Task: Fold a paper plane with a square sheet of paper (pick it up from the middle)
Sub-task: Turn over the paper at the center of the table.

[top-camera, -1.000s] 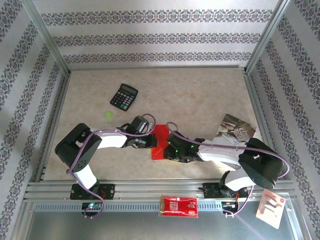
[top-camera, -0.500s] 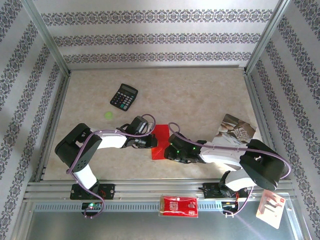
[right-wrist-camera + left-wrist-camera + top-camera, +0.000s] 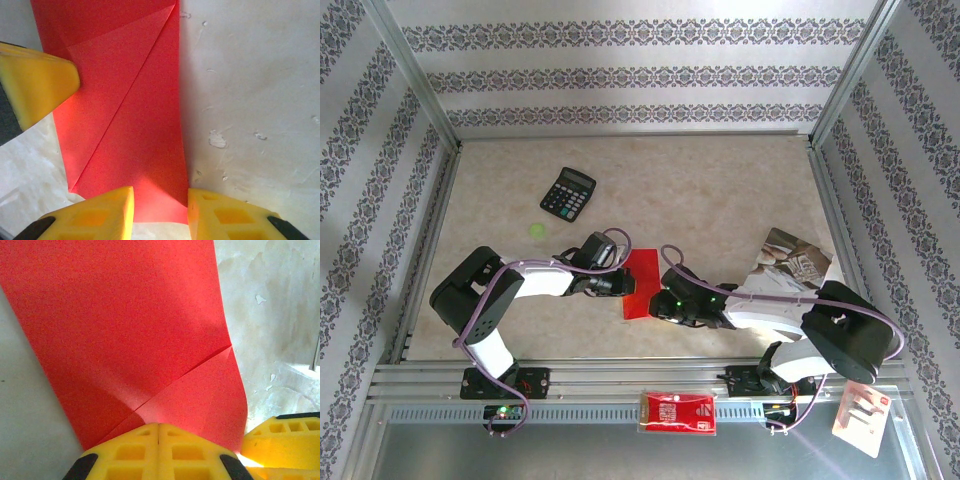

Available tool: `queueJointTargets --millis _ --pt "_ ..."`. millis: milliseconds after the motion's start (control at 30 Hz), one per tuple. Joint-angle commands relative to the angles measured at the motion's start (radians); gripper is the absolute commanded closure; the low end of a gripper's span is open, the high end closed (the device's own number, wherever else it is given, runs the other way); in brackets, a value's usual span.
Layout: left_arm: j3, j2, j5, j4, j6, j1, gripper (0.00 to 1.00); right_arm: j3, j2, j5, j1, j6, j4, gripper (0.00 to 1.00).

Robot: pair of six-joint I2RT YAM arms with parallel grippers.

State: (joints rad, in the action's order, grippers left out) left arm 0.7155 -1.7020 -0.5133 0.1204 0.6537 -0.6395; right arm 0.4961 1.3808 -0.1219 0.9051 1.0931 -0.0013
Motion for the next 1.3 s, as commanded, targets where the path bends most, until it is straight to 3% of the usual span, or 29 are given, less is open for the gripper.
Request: queueJointTargets --millis 0,533,800,1267 --pt "-0.036 -0.047 0.02 -0.062 -0.032 0.006 1.0 -0.012 0.008 -0.03 -0.005 -0.024 0.18 0.66" --pt "-0.033 -0.053 0.018 -0.074 -0.036 0.006 1.0 -0.047 -0.001 -0.053 -0.032 -0.042 0.243 0.65" --pt "-0.026 -0.049 0.016 -0.082 -0.04 0.006 1.0 -0.094 0.0 -0.058 -0.049 -0.065 0.336 0.56" --pt "-0.034 -0.054 0.012 -0.073 -0.036 0.006 1.0 -0.141 -0.02 -0.132 -0.117 -0.214 0.472 0.52"
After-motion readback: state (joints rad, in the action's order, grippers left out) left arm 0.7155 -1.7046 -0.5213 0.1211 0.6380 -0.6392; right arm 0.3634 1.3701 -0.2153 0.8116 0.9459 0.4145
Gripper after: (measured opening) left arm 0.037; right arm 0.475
